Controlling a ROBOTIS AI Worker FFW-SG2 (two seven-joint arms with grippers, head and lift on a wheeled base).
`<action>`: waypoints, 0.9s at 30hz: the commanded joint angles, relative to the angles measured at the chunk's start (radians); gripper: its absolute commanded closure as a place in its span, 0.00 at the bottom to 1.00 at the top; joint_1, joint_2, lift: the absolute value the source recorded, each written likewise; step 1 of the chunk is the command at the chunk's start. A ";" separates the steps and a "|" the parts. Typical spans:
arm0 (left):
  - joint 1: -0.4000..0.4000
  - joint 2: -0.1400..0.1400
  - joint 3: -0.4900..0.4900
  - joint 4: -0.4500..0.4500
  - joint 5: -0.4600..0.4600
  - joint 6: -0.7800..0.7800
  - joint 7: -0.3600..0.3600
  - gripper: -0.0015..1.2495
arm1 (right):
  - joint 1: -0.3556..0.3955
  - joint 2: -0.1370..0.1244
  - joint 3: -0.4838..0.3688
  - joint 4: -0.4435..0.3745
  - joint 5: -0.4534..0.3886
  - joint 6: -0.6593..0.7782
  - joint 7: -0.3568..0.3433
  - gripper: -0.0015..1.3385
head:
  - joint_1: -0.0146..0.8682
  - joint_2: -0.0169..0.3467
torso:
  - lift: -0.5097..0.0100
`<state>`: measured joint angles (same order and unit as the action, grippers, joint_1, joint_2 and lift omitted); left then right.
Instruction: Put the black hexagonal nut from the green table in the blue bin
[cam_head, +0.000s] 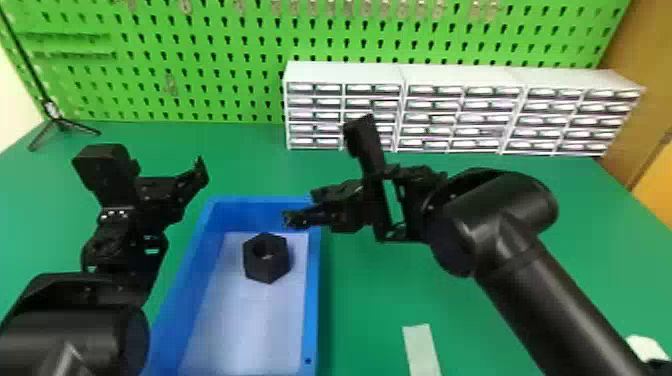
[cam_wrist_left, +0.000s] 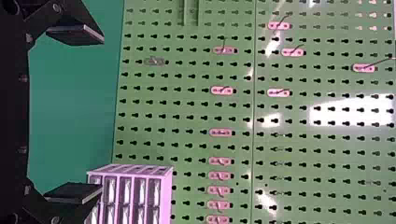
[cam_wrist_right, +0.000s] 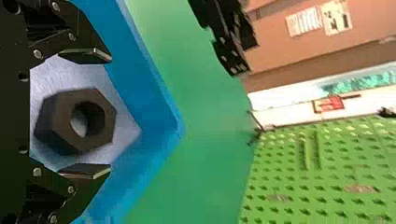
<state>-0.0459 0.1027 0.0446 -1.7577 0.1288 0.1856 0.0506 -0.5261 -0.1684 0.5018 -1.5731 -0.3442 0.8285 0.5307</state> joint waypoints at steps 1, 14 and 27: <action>0.000 0.000 0.000 -0.002 0.000 0.000 0.000 0.13 | 0.020 0.003 -0.063 -0.031 0.050 -0.015 0.000 0.33 | 0.79 0.12 | 0.80; -0.002 0.000 0.003 -0.003 0.000 0.000 0.000 0.13 | 0.113 0.030 -0.307 -0.039 0.180 -0.204 -0.052 0.30 | 0.79 0.12 | 0.80; -0.003 0.000 -0.002 -0.003 -0.003 0.000 0.000 0.13 | 0.218 0.075 -0.457 -0.039 0.246 -0.419 -0.204 0.28 | 0.79 0.12 | 0.80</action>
<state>-0.0491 0.1027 0.0444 -1.7611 0.1261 0.1856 0.0506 -0.3365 -0.1061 0.0753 -1.6124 -0.1209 0.4683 0.3443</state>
